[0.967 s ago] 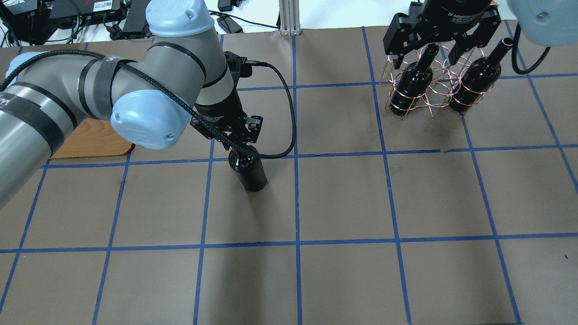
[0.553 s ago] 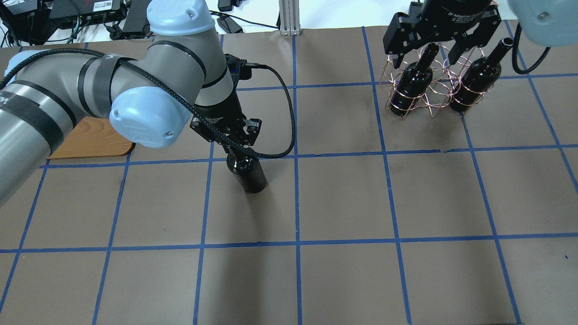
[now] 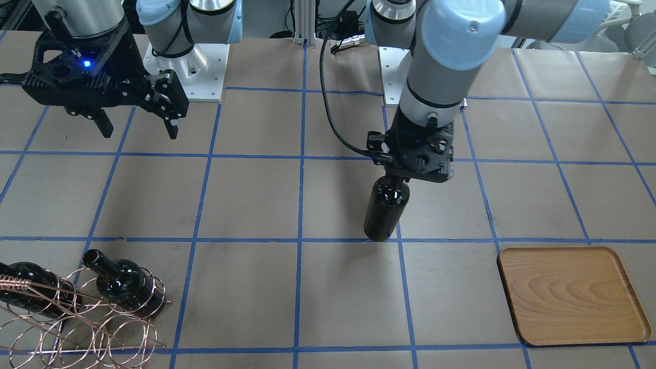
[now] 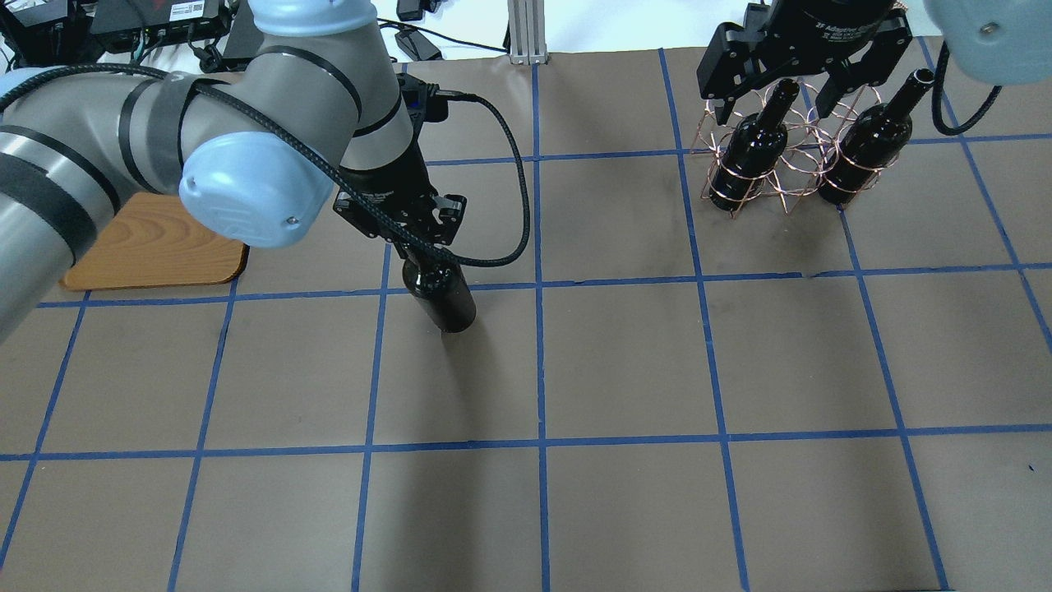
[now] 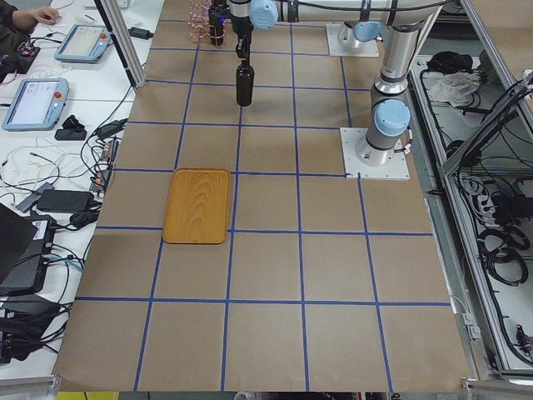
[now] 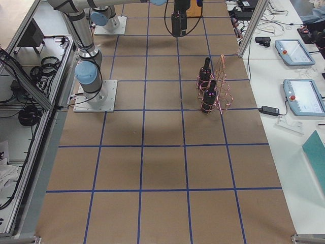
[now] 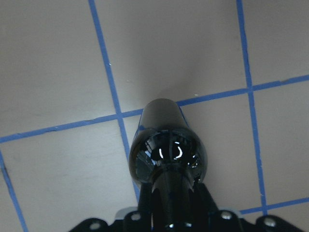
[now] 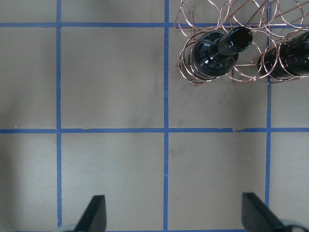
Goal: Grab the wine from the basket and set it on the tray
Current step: 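Lift the bottle with the left gripper and carry it over the tray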
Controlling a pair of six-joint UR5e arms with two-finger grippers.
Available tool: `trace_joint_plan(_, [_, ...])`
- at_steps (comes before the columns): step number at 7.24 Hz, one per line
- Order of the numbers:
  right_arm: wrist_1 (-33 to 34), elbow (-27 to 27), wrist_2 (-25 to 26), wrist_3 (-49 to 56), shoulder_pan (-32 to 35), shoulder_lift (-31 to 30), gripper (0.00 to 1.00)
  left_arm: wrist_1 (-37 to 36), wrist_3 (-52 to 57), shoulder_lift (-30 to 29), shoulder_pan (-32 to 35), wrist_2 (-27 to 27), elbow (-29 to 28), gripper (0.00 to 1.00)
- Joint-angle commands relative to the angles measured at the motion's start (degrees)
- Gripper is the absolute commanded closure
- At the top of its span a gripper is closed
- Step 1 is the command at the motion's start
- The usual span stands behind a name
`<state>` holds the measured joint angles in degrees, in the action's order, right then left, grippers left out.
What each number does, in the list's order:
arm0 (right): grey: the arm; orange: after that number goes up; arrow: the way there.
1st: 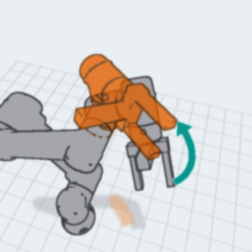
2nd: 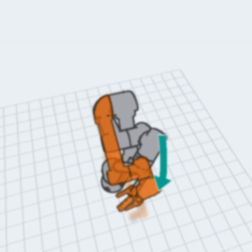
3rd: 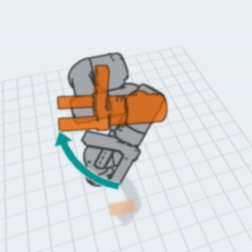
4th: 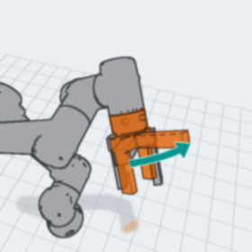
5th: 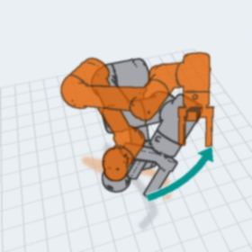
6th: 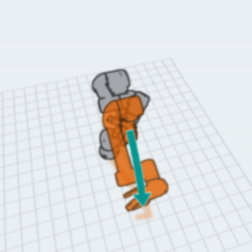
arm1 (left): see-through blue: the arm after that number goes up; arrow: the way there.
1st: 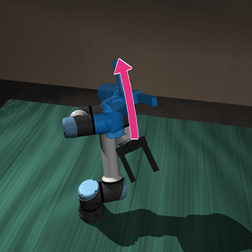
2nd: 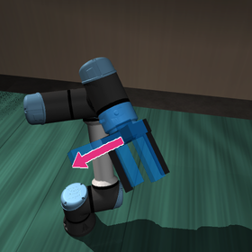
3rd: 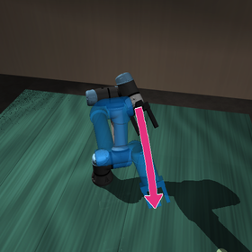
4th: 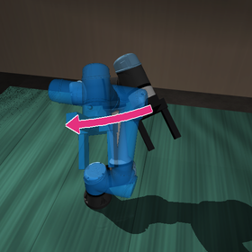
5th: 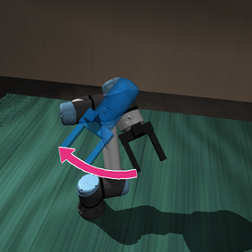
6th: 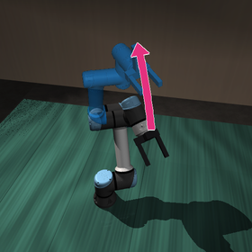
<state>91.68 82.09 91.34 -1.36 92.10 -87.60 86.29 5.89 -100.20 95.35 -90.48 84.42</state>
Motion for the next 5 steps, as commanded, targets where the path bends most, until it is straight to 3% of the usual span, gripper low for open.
trace_joint_plan(1, [-0.1, 0.0, 0.07, 0.13, 0.0, -0.03, 0.0, 1.33, 12.77, -2.79, -10.14, -1.61, -5.92, 1.0])
trace_joint_plan(5, [-0.1, 0.0, 0.07, 0.13, 0.0, -0.03, 0.0, -1.37, 31.07, -10.25, -25.27, -3.03, -12.86, 1.0])
